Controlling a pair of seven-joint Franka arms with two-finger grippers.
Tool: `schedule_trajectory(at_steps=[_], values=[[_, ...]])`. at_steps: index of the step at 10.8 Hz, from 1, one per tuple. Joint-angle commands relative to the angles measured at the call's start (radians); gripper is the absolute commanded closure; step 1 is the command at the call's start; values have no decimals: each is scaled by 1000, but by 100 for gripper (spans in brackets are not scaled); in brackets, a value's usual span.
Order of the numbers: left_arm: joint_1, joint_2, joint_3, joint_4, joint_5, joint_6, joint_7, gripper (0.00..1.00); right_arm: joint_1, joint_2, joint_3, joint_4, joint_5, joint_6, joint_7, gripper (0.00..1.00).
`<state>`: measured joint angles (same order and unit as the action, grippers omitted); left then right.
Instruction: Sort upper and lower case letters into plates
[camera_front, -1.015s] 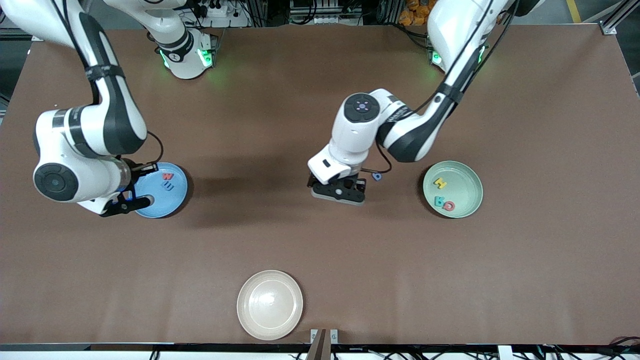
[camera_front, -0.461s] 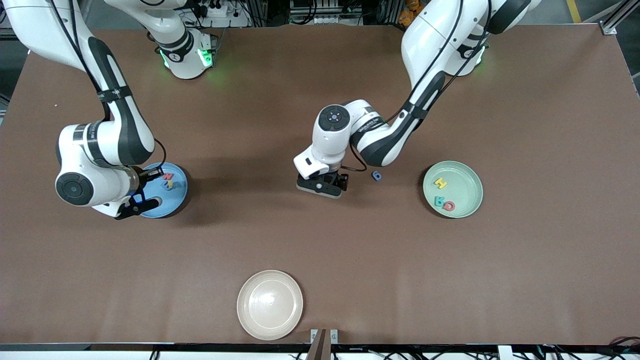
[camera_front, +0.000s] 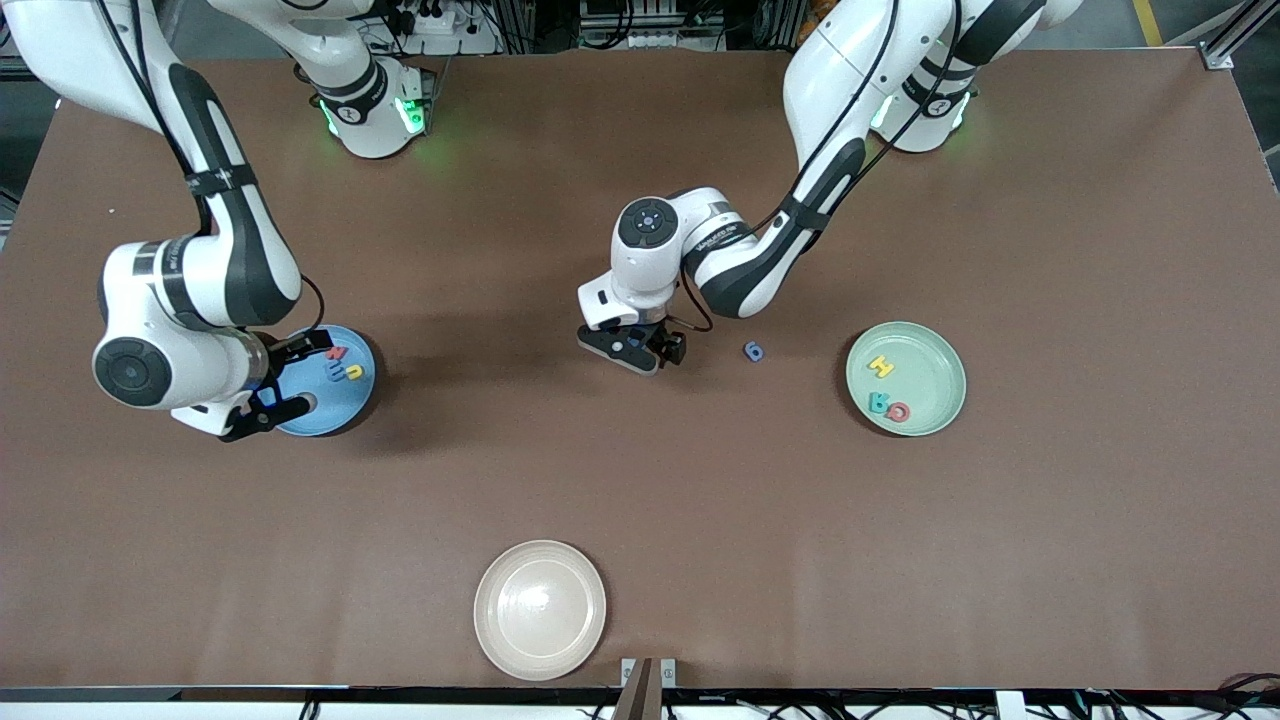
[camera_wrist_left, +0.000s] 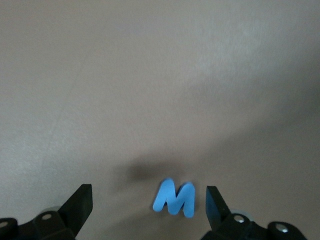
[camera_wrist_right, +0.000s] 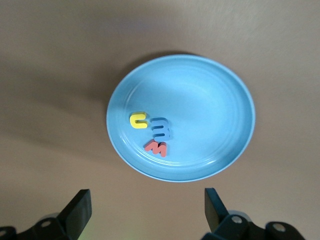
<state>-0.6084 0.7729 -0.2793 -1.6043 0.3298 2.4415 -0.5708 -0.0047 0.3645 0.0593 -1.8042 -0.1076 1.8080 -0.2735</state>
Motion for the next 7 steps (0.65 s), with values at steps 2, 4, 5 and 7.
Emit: schedule_trajectory(at_steps=[2,4,5,7], values=[[-19,20,3,-19,26,13,-1,0,49,-156,-42,14,3,-21,-18,0],[-33,28,3,-20,17,11,-24,0,51,-244,-41,22,5,-13,-16,0],[-34,37,3,-16,18,13,-27,0,52,-277,-42,49,6,-18,-13,0],[-36,39,3,-14,20,11,-26,7,52,-344,-44,68,8,-19,-12,0]])
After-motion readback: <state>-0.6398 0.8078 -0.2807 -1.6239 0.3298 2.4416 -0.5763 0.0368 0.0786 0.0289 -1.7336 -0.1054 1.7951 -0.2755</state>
